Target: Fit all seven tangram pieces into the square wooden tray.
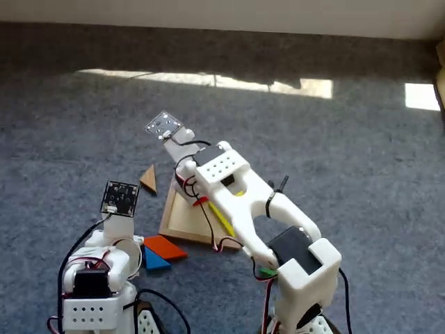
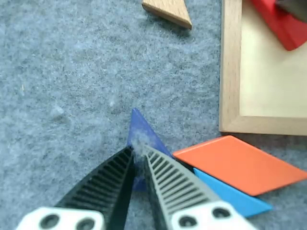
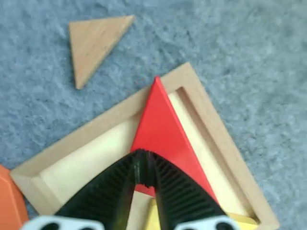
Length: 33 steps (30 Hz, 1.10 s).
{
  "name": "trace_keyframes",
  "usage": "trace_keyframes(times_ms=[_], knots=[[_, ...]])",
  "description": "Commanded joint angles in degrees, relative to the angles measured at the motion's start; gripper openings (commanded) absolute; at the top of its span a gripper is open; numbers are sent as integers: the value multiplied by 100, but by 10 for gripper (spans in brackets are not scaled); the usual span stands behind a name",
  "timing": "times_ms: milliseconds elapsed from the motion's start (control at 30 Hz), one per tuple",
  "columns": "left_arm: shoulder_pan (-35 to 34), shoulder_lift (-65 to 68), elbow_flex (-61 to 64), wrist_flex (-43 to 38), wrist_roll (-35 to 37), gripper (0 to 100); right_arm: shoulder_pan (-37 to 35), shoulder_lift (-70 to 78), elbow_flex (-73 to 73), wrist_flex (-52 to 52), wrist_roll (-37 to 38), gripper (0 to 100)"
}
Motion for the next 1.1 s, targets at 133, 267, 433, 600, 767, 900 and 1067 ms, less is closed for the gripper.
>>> trace_keyframes(times_ms=[133, 267, 433, 600, 767, 900, 1067], knots=[[-57, -189, 110, 35, 53, 7, 796, -171, 57, -101, 782, 9], [-57, -189, 110, 35, 53, 7, 857, -171, 66, 84, 791, 9], [-57, -189, 110, 35, 53, 7, 831, -224, 13, 708, 791, 9], [-57, -189, 110, 35, 53, 7, 857, -637, -365, 1411, 782, 9], [-57, -189, 110, 35, 53, 7, 857, -1516, -426, 1947, 756, 9], [-57, -189, 110, 35, 53, 7, 857, -2000, -268, 2396, 747, 9], [-57, -189, 110, 35, 53, 7, 866, -2510, 462, 2510, 747, 9]])
